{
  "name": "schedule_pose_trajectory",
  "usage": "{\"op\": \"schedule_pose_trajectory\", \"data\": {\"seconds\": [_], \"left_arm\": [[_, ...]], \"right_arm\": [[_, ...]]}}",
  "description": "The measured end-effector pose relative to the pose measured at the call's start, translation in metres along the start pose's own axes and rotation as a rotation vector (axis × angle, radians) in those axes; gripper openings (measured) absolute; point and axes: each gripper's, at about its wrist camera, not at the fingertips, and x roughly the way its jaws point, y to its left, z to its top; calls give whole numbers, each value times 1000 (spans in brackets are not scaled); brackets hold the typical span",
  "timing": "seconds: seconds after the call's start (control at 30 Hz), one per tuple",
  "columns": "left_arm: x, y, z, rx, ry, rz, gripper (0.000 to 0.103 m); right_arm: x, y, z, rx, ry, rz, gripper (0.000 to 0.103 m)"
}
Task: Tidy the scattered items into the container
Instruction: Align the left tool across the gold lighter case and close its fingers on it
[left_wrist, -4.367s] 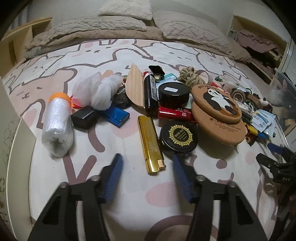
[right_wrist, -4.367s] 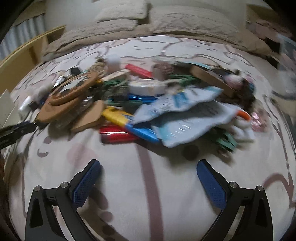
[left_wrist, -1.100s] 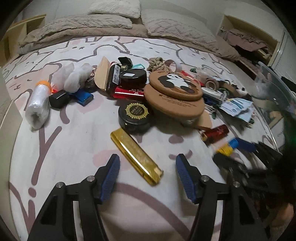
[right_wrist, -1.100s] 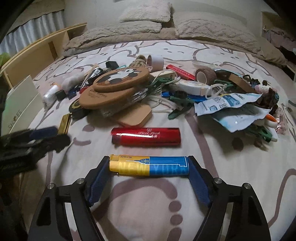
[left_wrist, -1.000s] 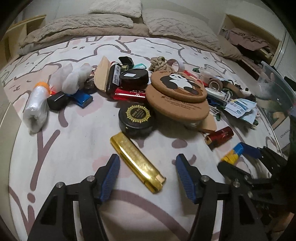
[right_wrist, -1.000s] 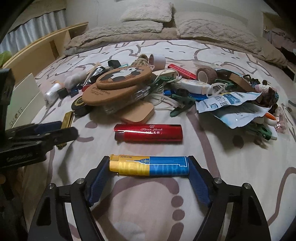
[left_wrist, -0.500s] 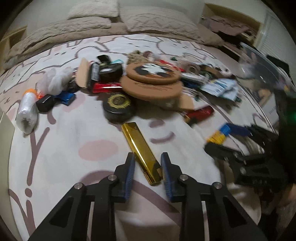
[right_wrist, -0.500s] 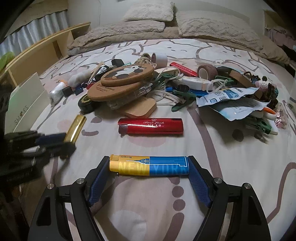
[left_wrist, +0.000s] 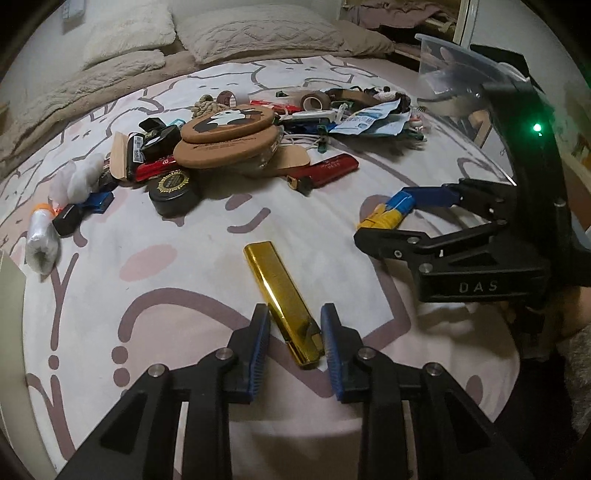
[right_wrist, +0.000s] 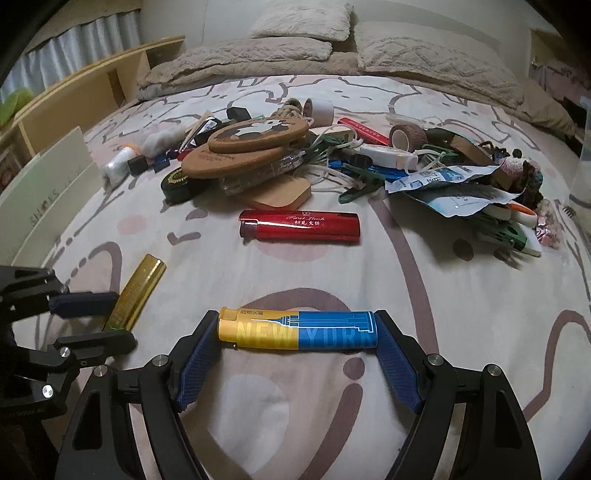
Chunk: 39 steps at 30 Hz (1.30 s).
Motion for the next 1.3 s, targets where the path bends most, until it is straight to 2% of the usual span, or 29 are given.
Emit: {"op": "schedule_pose_trajectory", "data": {"seconds": [0.07,0.13,0.2,0.27,0.33,0.5,0.53,0.57,0.73,0.87,0.9,0.97,1.03,1.3], "left_arm": [[1,1,0,10,-1,51,54],[1,6,-1,8,6,98,62],[2,13,-2,-9,16,97,64],[1,18,-2,-23,24,102,70],[2,24,-2,-28,31,128,75],[1,40,-4,-65,41,151,77],[0,43,-4,-72,41,158,77],[0,46,-4,-82,40,167,78],[1,66,-4,-151,35,222,86],[1,81,-5,-207,26,240,86],[1,84,-6,-221,22,245,88],[3,89,-6,-251,14,257,99],[6,95,-8,-285,2,269,103],[10,95,-8,-296,-9,286,103]], "right_arm": [[-1,0,-2,0,-4,-3,82],[-1,0,-3,1,-8,-3,82],[0,1,-4,-6,-13,-6,83],[1,4,-5,-23,-12,1,93],[3,8,-5,-42,-9,-9,94],[3,6,-6,-30,-14,10,96],[3,7,-6,-37,-14,16,102],[4,9,-6,-48,-11,16,103],[4,14,-7,-65,-13,-15,103],[4,13,-8,-61,-14,-12,103],[3,14,-9,-66,-16,-18,103],[3,16,-8,-75,-19,-31,103],[3,17,-8,-80,-21,-40,103],[4,13,-9,-64,-23,-13,103]]}}
